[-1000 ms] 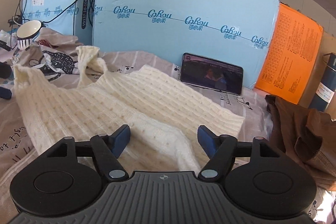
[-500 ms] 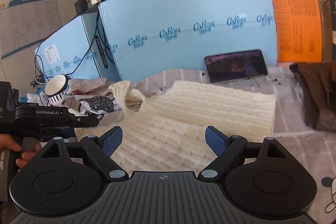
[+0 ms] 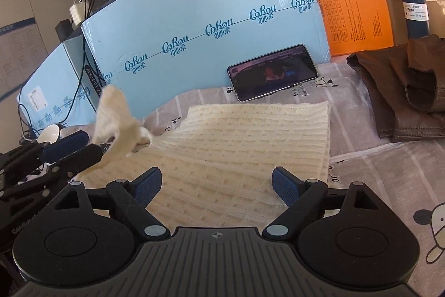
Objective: Fold clothes
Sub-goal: 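Grasp the sweater sleeve with the left tool and fold it toward the right tool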
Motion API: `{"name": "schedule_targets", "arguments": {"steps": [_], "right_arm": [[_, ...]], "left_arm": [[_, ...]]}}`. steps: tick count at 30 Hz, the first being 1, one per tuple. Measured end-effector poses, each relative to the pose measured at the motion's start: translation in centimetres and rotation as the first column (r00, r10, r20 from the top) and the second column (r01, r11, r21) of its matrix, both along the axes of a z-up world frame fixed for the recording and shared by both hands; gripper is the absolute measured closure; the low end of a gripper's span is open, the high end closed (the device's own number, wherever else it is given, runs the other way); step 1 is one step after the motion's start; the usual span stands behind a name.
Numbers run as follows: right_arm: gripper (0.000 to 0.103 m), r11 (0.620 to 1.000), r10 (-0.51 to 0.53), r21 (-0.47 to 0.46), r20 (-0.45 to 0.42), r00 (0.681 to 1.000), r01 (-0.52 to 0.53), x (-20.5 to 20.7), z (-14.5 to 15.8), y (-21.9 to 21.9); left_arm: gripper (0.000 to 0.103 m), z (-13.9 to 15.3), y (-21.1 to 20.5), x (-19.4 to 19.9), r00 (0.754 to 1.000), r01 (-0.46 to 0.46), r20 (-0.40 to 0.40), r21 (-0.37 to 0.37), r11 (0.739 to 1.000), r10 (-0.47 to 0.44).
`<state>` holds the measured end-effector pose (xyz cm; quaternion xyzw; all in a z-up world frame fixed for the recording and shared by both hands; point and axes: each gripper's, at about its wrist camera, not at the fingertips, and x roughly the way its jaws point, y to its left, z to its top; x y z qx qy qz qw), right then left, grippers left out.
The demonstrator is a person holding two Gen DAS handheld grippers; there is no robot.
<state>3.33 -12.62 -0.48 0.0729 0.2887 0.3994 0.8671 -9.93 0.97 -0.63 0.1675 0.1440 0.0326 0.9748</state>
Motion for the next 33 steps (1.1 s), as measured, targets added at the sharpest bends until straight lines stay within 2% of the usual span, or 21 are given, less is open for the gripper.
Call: {"name": "schedule_targets", "arguments": {"steps": [1,3,5,6,7,8,10,12,13,15,18,20,21,24,25,27,29,30,31,32,33], "right_arm": [[0.017,1.0,-0.001,0.003,-0.005,1.0,0.001,0.1,-0.1,0.0],[0.017,1.0,-0.002,0.012,-0.01,1.0,0.002,0.1,-0.1,-0.2],[0.017,1.0,-0.003,0.024,-0.009,1.0,0.003,0.1,-0.1,-0.3],[0.017,1.0,-0.003,0.031,-0.007,1.0,0.004,0.0,0.0,-0.3],[0.017,0.999,-0.001,0.042,-0.004,1.0,0.001,-0.1,0.0,-0.4],[0.017,0.999,0.004,0.053,0.0,1.0,-0.004,-0.1,0.1,-0.4],[0.017,0.997,0.012,0.073,0.009,1.0,-0.013,-0.3,0.3,-0.5],[0.017,0.995,0.025,0.091,0.02,0.999,-0.027,-0.5,0.5,-0.6],[0.017,0.994,0.035,0.103,0.023,0.999,-0.038,-0.6,0.5,-0.7],[0.017,0.989,0.072,0.126,0.029,0.997,-0.076,-0.9,0.7,-0.7],[0.017,0.978,0.138,0.154,0.037,0.99,-0.143,-1.3,0.9,-0.7],[0.017,0.965,0.199,0.165,0.037,0.979,-0.202,-1.6,0.9,-0.5],[0.017,0.959,0.228,0.164,0.035,0.973,-0.231,-1.8,0.9,-0.3],[0.014,0.938,0.311,0.152,0.028,0.95,-0.311,-2.3,0.8,0.5],[0.014,0.938,0.32,0.138,0.018,0.947,-0.319,-2.3,0.7,0.8],[0.014,0.952,0.299,0.075,-0.026,0.954,-0.297,-1.9,0.1,1.7],[0.014,0.961,0.274,0.054,-0.067,0.959,-0.27,-1.3,-0.5,2.0],[0.014,0.962,0.269,0.062,-0.078,0.96,-0.265,-1.1,-0.6,1.9],[0.014,0.962,0.268,0.07,-0.083,0.96,-0.263,-1.1,-0.6,1.8],[0.014,0.963,0.266,0.076,-0.088,0.96,-0.26,-1.0,-0.7,1.8],[0.014,0.963,0.265,0.082,-0.093,0.96,-0.258,-0.9,-0.7,1.7]], "left_arm": [[0.073,-0.4,-0.3,0.1,0.999,0.034,-0.03,0.021,0.999,-0.033],[0.07,-0.7,-0.4,0.1,0.999,0.028,-0.047,0.014,1.0,-0.027],[0.066,-0.6,0.3,-0.1,1.0,-0.01,-0.027,-0.026,1.0,0.009],[0.053,-0.2,1.0,-0.2,0.999,-0.051,-0.006,-0.071,0.996,0.051],[0.045,0.2,2.0,-0.3,0.994,-0.105,0.015,-0.127,0.986,0.108],[0.031,0.6,2.9,-0.4,0.985,-0.16,0.031,-0.186,0.969,0.169],[0.028,1.0,5.5,-0.4,0.952,-0.284,0.015,-0.327,0.901,0.305],[0.028,0.8,8.4,0.1,0.924,-0.366,-0.083,-0.465,0.806,0.372],[0.028,0.6,9.3,0.4,0.921,-0.378,-0.125,-0.513,0.771,0.368],[0.028,-0.3,10.7,1.3,0.93,-0.367,-0.212,-0.581,0.727,0.3],[0.028,-1.6,10.7,2.8,0.93,-0.361,-0.274,-0.556,0.749,0.244],[0.033,-2.5,11.1,3.4,0.917,-0.391,-0.306,-0.544,0.743,0.258],[0.051,-2.9,11.2,3.6,0.911,-0.402,-0.318,-0.538,0.741,0.264],[0.087,-3.3,11.9,3.0,0.92,-0.384,-0.298,-0.548,0.744,0.255],[0.088,-3.3,11.9,2.8,0.927,-0.368,-0.283,-0.557,0.745,0.247],[0.089,-2.7,11.3,2.0,0.948,-0.318,-0.206,-0.553,0.77,0.244],[0.089,-1.4,9.6,0.9,0.97,-0.239,-0.077,-0.471,0.849,0.23],[0.089,-0.9,8.5,0.2,0.977,-0.198,-0.003,-0.4,0.895,0.215],[0.089,-0.5,7.0,-0.4,0.98,-0.158,0.066,-0.302,0.94,0.186],[0.088,-0.2,5.5,-1.0,0.98,-0.123,0.128,-0.195,0.973,0.15],[0.088,-0.5,4.0,-1.3,0.98,-0.106,0.16,-0.061,0.992,0.115]]}}
